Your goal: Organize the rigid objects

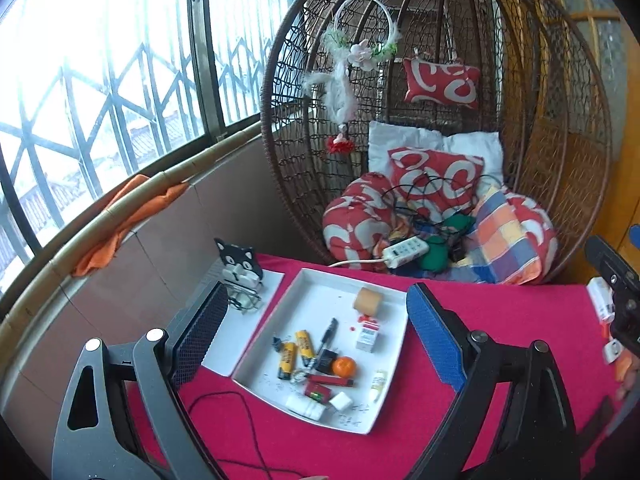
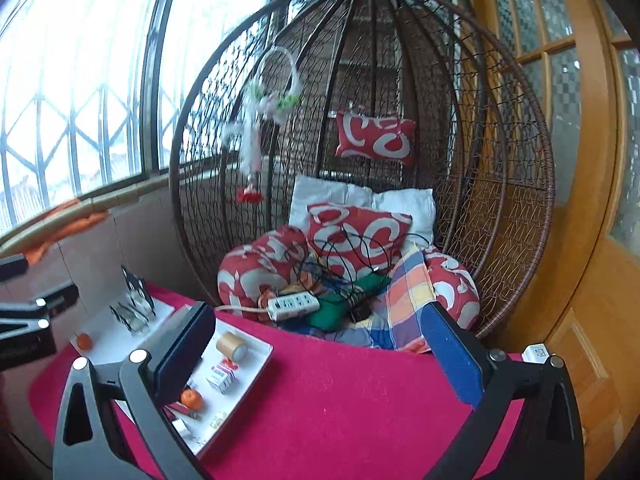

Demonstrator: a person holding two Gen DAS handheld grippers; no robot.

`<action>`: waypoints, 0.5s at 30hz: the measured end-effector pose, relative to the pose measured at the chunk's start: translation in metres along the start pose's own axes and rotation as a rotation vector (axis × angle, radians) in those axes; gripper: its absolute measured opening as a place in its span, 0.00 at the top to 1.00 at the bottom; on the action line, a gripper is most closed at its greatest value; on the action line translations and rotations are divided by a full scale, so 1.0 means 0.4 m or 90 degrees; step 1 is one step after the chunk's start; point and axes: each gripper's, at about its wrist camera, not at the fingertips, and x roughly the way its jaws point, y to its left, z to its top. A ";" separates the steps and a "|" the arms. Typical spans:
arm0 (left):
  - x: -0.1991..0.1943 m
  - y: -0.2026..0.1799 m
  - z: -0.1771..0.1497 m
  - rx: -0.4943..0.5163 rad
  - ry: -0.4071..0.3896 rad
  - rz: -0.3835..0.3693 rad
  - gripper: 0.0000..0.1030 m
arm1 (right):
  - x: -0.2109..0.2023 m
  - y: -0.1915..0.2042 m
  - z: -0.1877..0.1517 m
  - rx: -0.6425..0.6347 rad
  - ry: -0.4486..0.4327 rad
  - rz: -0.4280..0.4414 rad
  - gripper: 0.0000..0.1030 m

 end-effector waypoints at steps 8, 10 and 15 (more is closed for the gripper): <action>-0.056 -0.026 -0.002 -0.028 0.039 -0.019 0.11 | -0.064 -0.074 0.015 0.050 -0.017 0.051 0.00; -0.057 -0.037 -0.011 -0.019 0.050 -0.021 0.11 | -0.084 -0.088 0.013 0.051 -0.023 0.053 0.00; -0.031 -0.064 -0.037 -0.014 0.097 -0.037 0.11 | -0.090 -0.107 -0.006 0.059 -0.014 0.059 0.00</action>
